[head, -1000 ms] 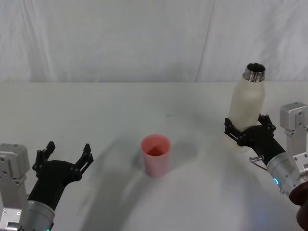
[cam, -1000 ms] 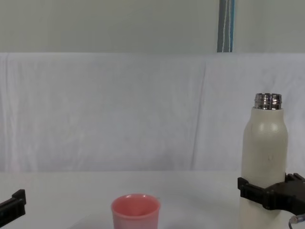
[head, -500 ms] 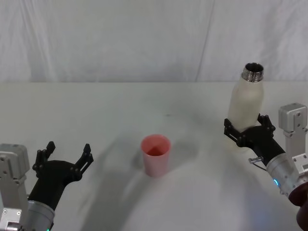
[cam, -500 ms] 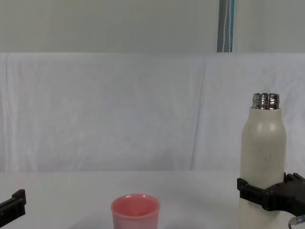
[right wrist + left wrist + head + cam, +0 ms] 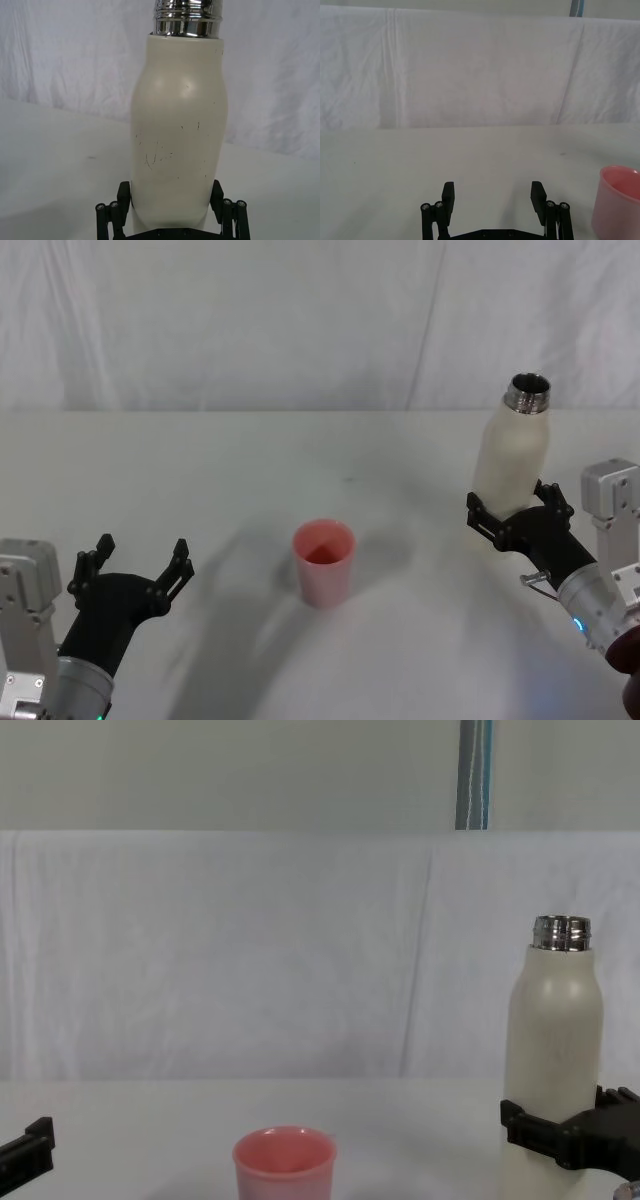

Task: Grasp the thermos with one hand and pour water into the cup lid.

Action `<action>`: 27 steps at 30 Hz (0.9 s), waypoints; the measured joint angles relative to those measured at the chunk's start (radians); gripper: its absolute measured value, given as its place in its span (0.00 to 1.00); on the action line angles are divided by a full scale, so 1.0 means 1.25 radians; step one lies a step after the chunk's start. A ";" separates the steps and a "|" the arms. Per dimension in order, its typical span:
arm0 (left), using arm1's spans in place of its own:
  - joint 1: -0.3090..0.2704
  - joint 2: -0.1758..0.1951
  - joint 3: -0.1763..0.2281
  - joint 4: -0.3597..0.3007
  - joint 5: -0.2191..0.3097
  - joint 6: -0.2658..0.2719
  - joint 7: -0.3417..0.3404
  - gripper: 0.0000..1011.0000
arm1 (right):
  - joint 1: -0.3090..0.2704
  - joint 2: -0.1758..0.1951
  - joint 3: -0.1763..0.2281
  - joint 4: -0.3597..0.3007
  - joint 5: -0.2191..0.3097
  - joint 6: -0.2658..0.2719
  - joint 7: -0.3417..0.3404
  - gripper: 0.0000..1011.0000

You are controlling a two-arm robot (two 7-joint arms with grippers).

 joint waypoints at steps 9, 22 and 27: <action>0.000 0.000 0.000 0.000 0.000 0.000 0.000 0.99 | -0.019 0.005 0.003 -0.017 0.002 0.004 -0.001 0.99; 0.000 0.000 0.000 0.000 0.000 0.000 0.000 0.99 | -0.047 0.014 0.012 -0.050 0.002 0.010 -0.009 0.99; 0.000 0.000 0.000 0.000 0.000 0.000 0.000 0.99 | -0.067 0.019 0.019 -0.074 0.005 0.013 -0.011 0.99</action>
